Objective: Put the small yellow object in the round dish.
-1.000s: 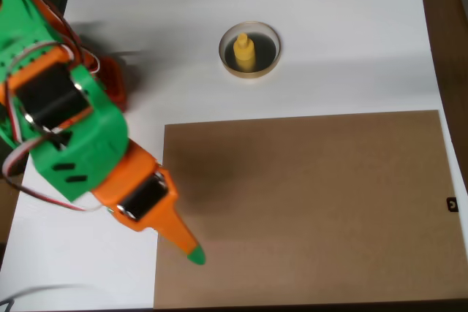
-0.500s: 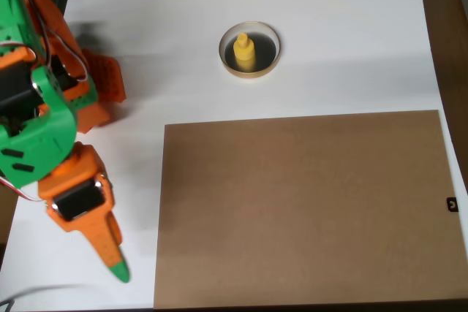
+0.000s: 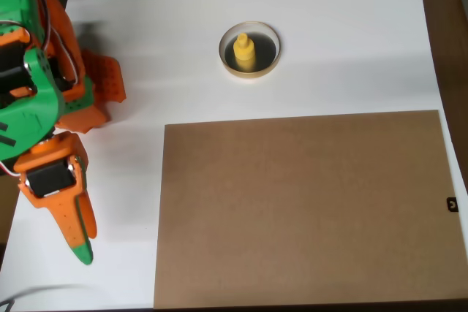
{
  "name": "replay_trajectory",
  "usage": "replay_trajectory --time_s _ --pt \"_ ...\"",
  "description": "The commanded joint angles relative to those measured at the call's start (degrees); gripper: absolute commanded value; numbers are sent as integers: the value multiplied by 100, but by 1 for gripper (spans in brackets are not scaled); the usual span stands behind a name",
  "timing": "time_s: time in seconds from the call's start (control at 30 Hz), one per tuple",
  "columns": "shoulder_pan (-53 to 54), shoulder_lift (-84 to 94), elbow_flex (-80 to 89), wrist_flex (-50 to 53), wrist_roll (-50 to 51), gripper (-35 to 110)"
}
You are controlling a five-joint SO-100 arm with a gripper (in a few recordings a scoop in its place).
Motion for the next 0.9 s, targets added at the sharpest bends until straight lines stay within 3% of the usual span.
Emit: replay_trajectory --time_s 0.0,0.13,0.4,0.87 --pt "176 844 255 237 -35 17" --pt "202 2171 738 879 -9 14" --pt "334 2188 773 853 123 0" --pt "132 2171 984 668 158 6"
